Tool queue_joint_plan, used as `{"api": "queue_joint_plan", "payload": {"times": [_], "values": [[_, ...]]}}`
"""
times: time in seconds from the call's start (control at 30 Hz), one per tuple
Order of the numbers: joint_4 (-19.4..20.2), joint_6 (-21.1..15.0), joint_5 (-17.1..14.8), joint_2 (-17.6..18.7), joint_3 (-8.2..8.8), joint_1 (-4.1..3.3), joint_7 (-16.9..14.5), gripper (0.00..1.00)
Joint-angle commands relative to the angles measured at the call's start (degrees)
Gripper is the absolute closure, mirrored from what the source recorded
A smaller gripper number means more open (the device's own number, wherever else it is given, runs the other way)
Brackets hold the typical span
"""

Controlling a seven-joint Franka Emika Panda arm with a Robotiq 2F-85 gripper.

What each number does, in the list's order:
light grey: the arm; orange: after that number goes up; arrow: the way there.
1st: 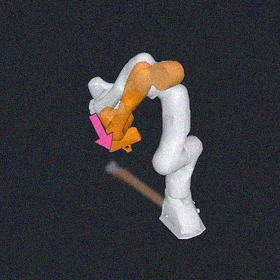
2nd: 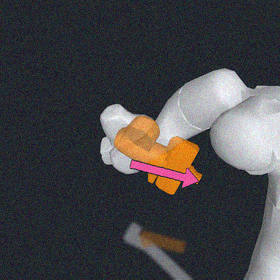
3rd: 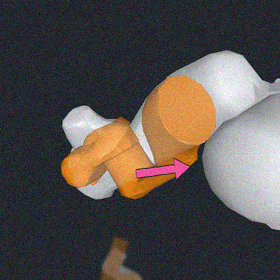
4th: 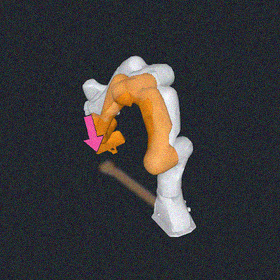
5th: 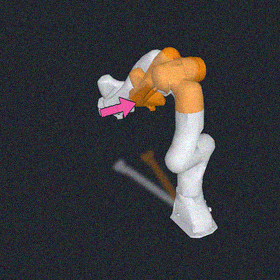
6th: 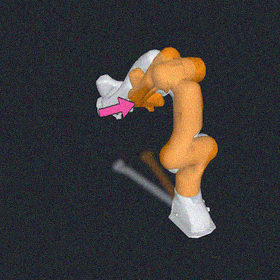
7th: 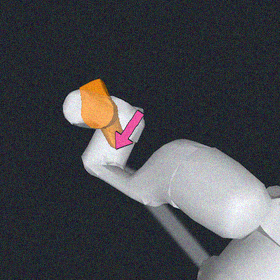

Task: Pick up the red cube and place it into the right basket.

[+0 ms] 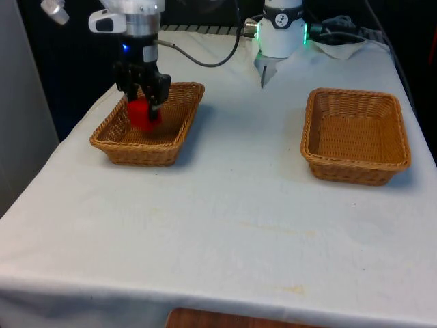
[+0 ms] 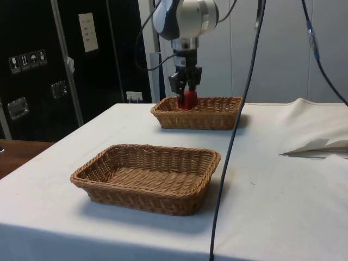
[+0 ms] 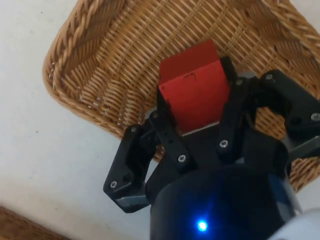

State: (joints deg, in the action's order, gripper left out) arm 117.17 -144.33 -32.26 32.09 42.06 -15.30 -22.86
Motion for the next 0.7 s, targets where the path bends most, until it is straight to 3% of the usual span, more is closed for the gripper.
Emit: {"api": "queue_joint_plan", "payload": {"times": [0.0,0.13,0.17,0.2,0.3,0.4,0.43,0.47,0.5,0.57,0.67], "values": [[0.00,-0.86,-1.15,0.23,-0.63,0.46,-0.92,0.98],[-0.06,-0.92,-1.95,0.92,-0.57,0.34,-1.20,0.98],[-0.11,-0.17,-1.26,1.03,-0.06,0.00,-0.69,0.98],[0.00,-0.97,-2.46,1.20,-0.80,0.46,-1.38,0.98],[0.00,-0.92,-3.27,1.60,-1.03,0.63,-1.66,0.98],[-0.11,-0.69,-4.58,2.35,-1.03,0.52,-2.29,0.98],[-0.06,-0.17,-3.90,2.64,-0.29,0.00,-1.72,0.98],[-0.11,-0.69,-4.93,2.52,-0.97,0.46,-2.46,0.98],[-0.17,-0.63,-5.21,2.64,-0.92,0.40,-2.64,0.98],[-0.23,-0.57,-5.56,2.86,-0.86,0.40,-2.75,0.91],[-0.17,-0.57,-5.61,2.92,-0.92,0.40,-2.69,0.65]]}}
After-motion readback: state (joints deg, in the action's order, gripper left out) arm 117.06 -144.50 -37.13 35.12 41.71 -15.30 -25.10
